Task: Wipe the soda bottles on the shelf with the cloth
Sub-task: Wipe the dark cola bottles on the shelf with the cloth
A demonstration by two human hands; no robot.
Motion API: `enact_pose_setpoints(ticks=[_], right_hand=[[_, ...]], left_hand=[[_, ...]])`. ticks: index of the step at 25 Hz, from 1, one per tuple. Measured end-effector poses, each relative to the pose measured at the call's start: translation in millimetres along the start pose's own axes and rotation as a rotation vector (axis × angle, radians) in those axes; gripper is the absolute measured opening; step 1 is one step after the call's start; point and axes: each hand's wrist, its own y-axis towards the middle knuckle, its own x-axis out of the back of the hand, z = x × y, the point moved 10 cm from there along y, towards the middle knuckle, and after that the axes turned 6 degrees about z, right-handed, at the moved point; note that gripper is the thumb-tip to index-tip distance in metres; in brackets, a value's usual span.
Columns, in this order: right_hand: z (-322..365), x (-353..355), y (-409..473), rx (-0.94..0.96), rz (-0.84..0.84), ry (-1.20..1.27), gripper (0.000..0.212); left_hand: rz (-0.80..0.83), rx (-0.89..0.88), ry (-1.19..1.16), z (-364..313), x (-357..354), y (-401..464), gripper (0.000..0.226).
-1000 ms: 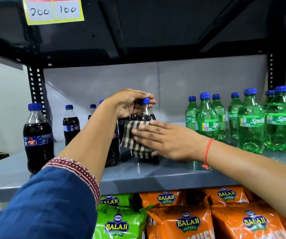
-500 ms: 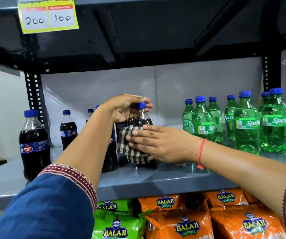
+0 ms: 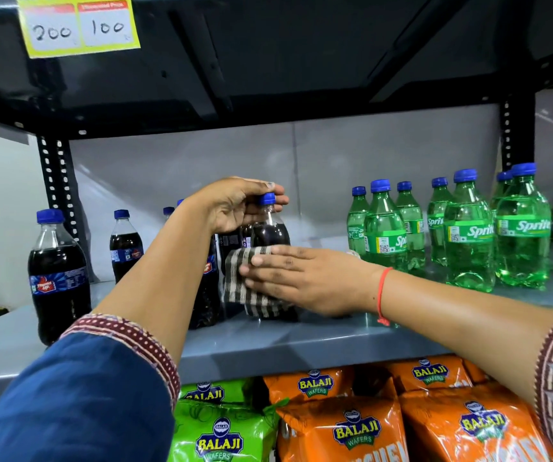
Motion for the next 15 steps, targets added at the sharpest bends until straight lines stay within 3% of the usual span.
enact_pose_setpoints(ticks=[5, 12, 15], right_hand=[[-33.7, 11.9, -3.1, -0.167, -0.051, -0.056, 0.054], [-10.7, 13.9, -9.8, -0.072, -0.087, 0.052, 0.048], [-22.0, 24.8, -9.0, -0.184, -0.097, 0.033, 0.066]], left_hand=[[0.007, 0.015, -0.053, 2.6, 0.8, 0.0, 0.017], [-0.006, -0.011, 0.009, 0.6, 1.7, 0.6, 0.017], [-0.008, -0.008, 0.009, 0.1, 0.3, 0.4, 0.018]])
